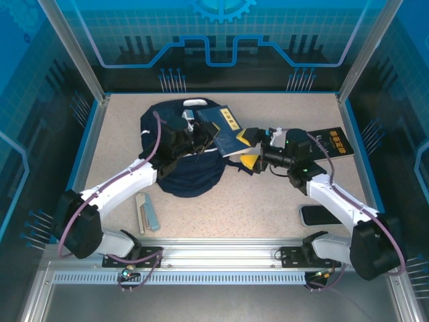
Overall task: Pack the student bag
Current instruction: Pass the book.
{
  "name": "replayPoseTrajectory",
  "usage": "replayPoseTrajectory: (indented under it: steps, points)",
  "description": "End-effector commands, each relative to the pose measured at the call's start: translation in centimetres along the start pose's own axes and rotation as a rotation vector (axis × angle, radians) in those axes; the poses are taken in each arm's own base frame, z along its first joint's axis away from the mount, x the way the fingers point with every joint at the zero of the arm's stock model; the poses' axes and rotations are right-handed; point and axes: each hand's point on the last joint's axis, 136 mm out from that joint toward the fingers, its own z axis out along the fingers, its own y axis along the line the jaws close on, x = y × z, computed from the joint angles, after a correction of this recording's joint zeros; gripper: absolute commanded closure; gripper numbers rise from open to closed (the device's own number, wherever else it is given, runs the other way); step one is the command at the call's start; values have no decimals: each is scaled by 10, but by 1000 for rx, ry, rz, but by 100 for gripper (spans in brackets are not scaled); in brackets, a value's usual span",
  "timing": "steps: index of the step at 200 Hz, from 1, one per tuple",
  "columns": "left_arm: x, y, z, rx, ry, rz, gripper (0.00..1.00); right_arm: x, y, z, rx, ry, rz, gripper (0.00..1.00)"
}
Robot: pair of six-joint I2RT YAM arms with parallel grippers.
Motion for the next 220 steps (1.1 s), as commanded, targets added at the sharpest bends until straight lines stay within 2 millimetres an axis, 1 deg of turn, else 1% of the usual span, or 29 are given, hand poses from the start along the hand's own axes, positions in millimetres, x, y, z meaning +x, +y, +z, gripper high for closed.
replayPoseTrajectory:
  steps: [1, 16, 28, 45, 65, 83, 128, 144, 151, 157, 162, 177, 181, 198, 215, 220]
  points:
    - [-15, -37, -1, 117, -69, -20, 96, 1, 26, 18, -117, -7, 27, 0]
    - [-13, -37, 0, 115, -72, -19, 96, 6, 29, 29, -139, 2, 36, 1]
    - [-13, -35, -1, 112, -75, -24, 96, 7, 30, 34, -154, -3, 41, 2]
    - [-13, -30, -2, 105, -80, -32, 97, 3, 26, 34, -165, -32, 55, 8]
    - [-12, -25, -5, 94, -82, -35, 97, 0, 21, 29, -154, -60, 55, 17]
    - [-12, -20, -8, 84, -89, -35, 97, -2, 17, 25, -131, -76, 47, 28]
    - [-10, -8, -15, 55, -96, -37, 97, -6, 15, 13, -81, -118, 4, 55]
    - [-7, -1, -15, 43, -87, -41, 96, -7, 13, 8, -60, -134, -13, 68]
    - [-6, 1, -17, 37, -84, -43, 95, -8, 13, 6, -53, -140, -26, 75]
    - [-4, 4, -17, 28, -76, -41, 93, -7, 13, 4, -45, -143, -41, 83]
    - [-4, 7, -18, 19, -74, -41, 90, -7, 13, 2, -36, -146, -53, 87]
    - [2, 15, -22, -10, -60, -19, 77, -5, 15, -4, 0, -145, -104, 98]
    - [3, 17, -23, -16, -55, -7, 73, -5, 12, -5, 26, -145, -107, 100]
    - [10, 29, -30, -86, -31, 43, 53, -3, 12, -14, 80, -150, -165, 100]
    - [14, 48, -39, -181, -11, 103, 34, -3, 9, -25, 130, -167, -216, 100]
    - [15, 55, -42, -212, -5, 117, 30, -4, 9, -28, 141, -171, -232, 100]
